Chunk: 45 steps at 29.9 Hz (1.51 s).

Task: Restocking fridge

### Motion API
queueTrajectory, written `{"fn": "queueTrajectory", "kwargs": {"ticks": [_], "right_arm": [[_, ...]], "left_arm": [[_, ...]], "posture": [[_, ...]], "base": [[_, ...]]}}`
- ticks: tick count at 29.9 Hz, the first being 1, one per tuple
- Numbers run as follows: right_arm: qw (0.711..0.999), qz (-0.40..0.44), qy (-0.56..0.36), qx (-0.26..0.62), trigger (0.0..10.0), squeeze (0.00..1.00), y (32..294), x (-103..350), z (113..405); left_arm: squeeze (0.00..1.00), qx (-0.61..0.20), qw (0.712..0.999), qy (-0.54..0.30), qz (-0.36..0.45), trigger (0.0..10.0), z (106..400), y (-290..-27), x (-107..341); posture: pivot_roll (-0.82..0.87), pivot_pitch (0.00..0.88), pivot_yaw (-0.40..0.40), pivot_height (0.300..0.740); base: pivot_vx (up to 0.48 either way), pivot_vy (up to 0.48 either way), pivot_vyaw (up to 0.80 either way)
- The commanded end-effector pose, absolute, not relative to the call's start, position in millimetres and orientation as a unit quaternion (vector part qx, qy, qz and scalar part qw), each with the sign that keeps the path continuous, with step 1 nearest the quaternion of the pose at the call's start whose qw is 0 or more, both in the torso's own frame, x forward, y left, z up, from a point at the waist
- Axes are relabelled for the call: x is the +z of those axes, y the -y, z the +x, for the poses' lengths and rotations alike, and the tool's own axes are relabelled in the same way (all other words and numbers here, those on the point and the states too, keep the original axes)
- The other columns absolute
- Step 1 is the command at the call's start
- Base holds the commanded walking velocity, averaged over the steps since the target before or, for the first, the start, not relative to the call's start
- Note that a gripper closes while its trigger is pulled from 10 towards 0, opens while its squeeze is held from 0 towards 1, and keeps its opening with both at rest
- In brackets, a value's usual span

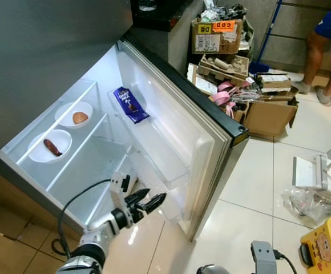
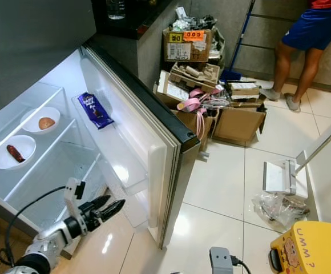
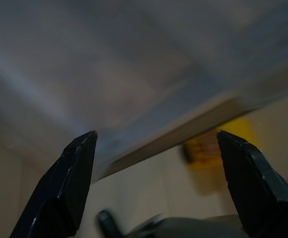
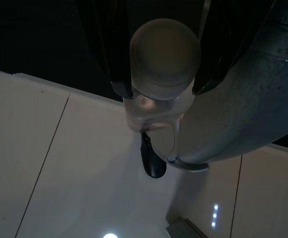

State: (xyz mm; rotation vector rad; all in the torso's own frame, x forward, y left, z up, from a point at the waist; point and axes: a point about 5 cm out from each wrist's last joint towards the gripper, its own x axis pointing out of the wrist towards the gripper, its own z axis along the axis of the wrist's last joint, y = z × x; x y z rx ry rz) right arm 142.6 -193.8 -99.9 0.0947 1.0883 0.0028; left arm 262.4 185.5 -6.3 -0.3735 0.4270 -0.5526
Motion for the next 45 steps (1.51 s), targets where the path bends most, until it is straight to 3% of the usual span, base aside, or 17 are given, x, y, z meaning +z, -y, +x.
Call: {"fn": "queueTrajectory", "kwargs": {"ticks": [1,7,8,10,17,26,32,38,40,45], "right_arm": [[0.855,0.046,-0.516,-0.001,10.0,0.0,194,-100,142],[0.855,0.045,-0.516,-0.001,10.0,0.0,194,-100,142],[0.855,0.044,-0.516,-0.001,10.0,0.0,195,-100,142],[0.856,0.044,-0.515,-0.001,10.0,0.0,196,-100,142],[0.857,0.043,-0.514,-0.002,10.0,0.0,197,-99,143],[0.857,0.042,-0.514,-0.003,10.0,0.0,197,-99,143],[0.857,0.042,-0.514,-0.001,10.0,0.0,197,-99,143],[0.857,0.042,-0.514,-0.001,10.0,0.0,197,-99,143],[0.857,0.041,-0.514,-0.002,10.0,0.0,197,-99,143],[0.857,0.04,-0.514,-0.003,10.0,0.0,199,-99,143]], "left_arm": [[0.0,-0.221,0.938,-0.219,-0.152,10.0,262,-199,-9],[0.0,-0.171,0.959,-0.18,-0.136,10.0,276,-204,4],[0.0,-0.177,0.966,-0.136,-0.133,10.0,289,-194,16],[0.0,-0.231,0.957,-0.08,-0.158,10.0,302,-166,34],[0.0,-0.28,0.943,-0.046,-0.175,10.0,312,-134,49],[0.0,-0.295,0.938,-0.046,-0.175,10.0,313,-119,51],[0.0,-0.384,0.904,-0.066,-0.175,10.0,296,-84,43],[0.0,-0.426,0.884,-0.072,-0.177,10.0,288,-66,41],[0.0,-0.467,0.862,-0.073,-0.182,10.0,281,-44,43],[0.0,-0.465,0.864,-0.077,-0.18,10.0,281,-46,43]], "posture": [[-0.04,0.088,-0.004,0.74],[-0.04,0.089,-0.007,0.74],[-0.04,0.089,-0.008,0.74],[-0.04,0.089,-0.01,0.74],[-0.04,0.087,-0.009,0.74],[-0.04,0.087,-0.01,0.74],[-0.04,0.087,-0.01,0.74],[-0.04,0.086,-0.01,0.74],[-0.05,0.085,-0.009,0.74],[-0.05,0.083,-0.01,0.74]], "base": [[0.0,0.0,0.0],[0.0,0.0,0.0],[0.0,0.0,0.0],[0.0,0.0,0.0],[0.0,0.0,0.0],[0.0,-0.231,0.0],[0.0,-0.469,0.0],[0.0,-0.423,0.0],[0.0,0.0,0.0],[0.0,0.0,0.0]]}}
